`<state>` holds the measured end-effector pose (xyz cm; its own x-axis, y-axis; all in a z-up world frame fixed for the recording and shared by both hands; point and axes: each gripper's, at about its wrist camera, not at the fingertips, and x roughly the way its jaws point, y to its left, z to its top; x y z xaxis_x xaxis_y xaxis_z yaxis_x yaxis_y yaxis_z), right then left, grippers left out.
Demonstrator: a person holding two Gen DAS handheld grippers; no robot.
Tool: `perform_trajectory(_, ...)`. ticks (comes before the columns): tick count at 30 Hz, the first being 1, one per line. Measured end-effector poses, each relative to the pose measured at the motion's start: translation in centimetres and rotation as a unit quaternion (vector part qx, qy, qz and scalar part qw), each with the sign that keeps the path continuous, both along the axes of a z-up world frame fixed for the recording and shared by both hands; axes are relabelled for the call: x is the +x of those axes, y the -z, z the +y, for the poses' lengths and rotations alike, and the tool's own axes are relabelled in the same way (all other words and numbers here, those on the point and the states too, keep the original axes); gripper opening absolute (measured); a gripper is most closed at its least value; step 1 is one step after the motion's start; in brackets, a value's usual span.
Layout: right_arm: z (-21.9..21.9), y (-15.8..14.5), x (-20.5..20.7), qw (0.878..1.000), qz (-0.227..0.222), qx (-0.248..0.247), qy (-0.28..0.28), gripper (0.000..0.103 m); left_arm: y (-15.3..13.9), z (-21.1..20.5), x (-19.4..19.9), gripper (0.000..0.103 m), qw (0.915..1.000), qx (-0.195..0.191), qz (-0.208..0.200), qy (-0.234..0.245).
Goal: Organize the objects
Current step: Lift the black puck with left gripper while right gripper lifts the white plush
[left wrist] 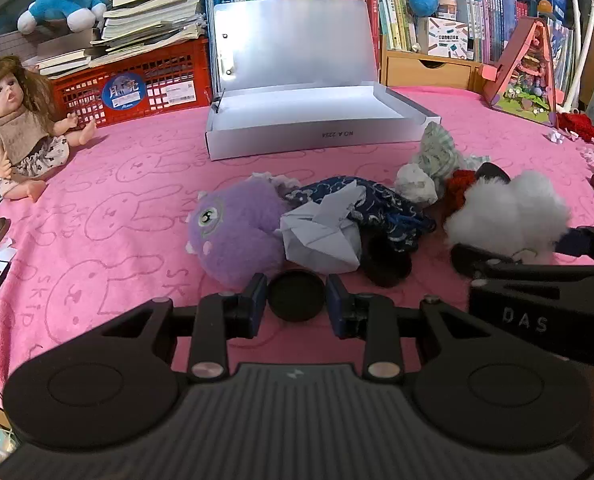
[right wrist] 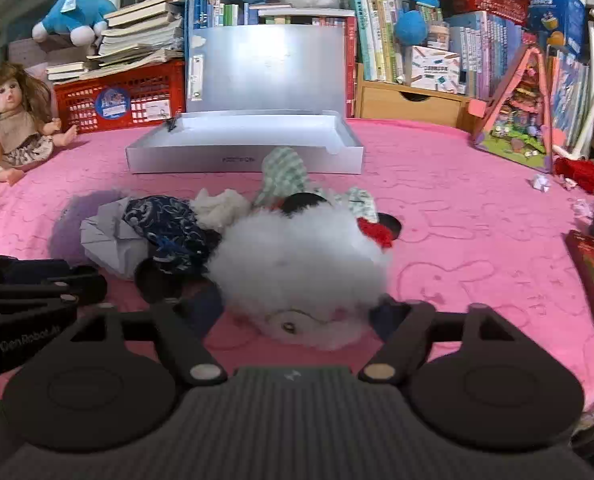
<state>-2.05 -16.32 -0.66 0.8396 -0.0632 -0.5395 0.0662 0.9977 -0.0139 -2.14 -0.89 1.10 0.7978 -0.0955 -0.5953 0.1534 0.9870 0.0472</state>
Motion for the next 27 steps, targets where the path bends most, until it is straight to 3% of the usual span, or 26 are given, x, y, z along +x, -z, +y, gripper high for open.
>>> perform_trajectory(6, -0.4, -0.7, -0.7, 1.000, 0.005, 0.014, -0.008, 0.068, -0.6, -0.2, -0.4, 0.037, 0.9999, -0.001, -0.007, 0.009)
perform_trajectory(18, -1.4, -3.3, -1.6, 0.999, -0.008, 0.042, -0.027, 0.066, -3.0, -0.8, -0.8, 0.037, 0.9990, -0.013, -0.034, 0.028)
perform_trajectory(27, -2.4, -1.4, -1.2, 0.998, 0.034, 0.056, -0.018, 0.065, -2.0, -0.7, -0.8, 0.037, 0.9995, -0.013, -0.012, 0.028)
